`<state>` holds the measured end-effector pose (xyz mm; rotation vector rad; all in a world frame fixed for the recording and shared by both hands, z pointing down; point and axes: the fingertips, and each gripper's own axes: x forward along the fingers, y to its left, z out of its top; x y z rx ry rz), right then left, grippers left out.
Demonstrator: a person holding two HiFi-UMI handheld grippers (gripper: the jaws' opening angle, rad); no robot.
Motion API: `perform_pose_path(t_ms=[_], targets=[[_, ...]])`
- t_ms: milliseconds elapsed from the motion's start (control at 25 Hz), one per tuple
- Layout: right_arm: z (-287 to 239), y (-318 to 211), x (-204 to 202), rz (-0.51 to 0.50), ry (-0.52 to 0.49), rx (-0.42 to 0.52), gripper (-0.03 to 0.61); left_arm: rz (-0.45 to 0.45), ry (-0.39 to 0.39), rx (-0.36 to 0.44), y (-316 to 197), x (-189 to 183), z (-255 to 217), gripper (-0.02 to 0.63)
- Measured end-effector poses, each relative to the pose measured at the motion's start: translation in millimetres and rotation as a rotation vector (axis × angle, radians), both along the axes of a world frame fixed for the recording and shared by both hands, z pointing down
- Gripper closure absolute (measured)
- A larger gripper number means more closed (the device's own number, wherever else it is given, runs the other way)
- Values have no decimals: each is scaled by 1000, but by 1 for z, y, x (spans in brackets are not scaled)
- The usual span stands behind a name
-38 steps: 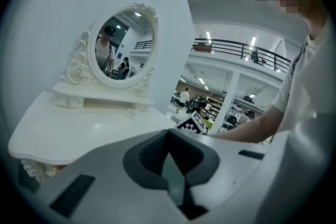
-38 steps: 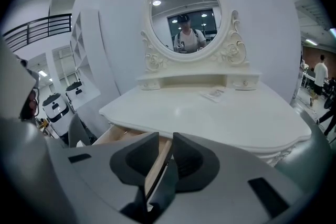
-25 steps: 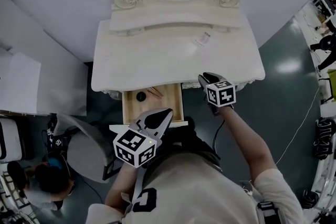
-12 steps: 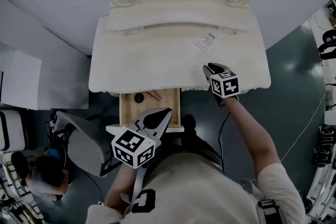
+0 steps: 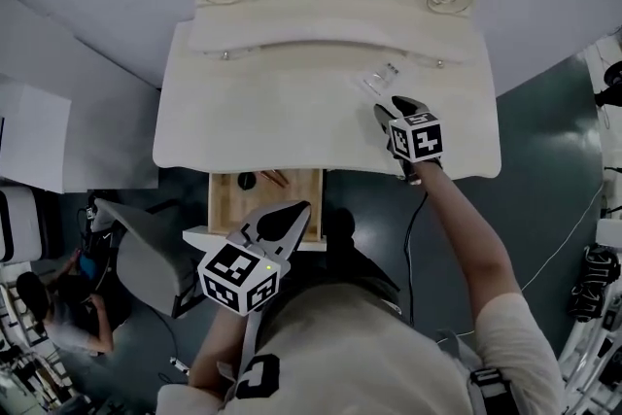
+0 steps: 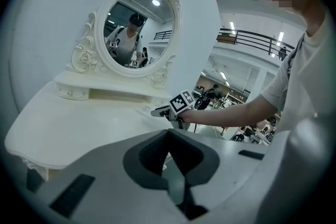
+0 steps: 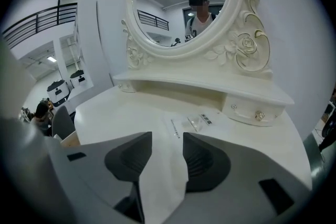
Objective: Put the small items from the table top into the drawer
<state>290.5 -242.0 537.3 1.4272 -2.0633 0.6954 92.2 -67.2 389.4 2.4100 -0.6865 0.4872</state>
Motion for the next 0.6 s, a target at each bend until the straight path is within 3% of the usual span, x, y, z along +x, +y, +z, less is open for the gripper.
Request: perform_pose_path(t_ms=[360, 600], targets=[[32, -36, 6, -133, 95, -84, 360, -13, -10, -26, -9, 16, 9, 557], [55, -48, 7, -164, 116, -136, 351, -30, -24, -44, -13, 13, 17, 557]])
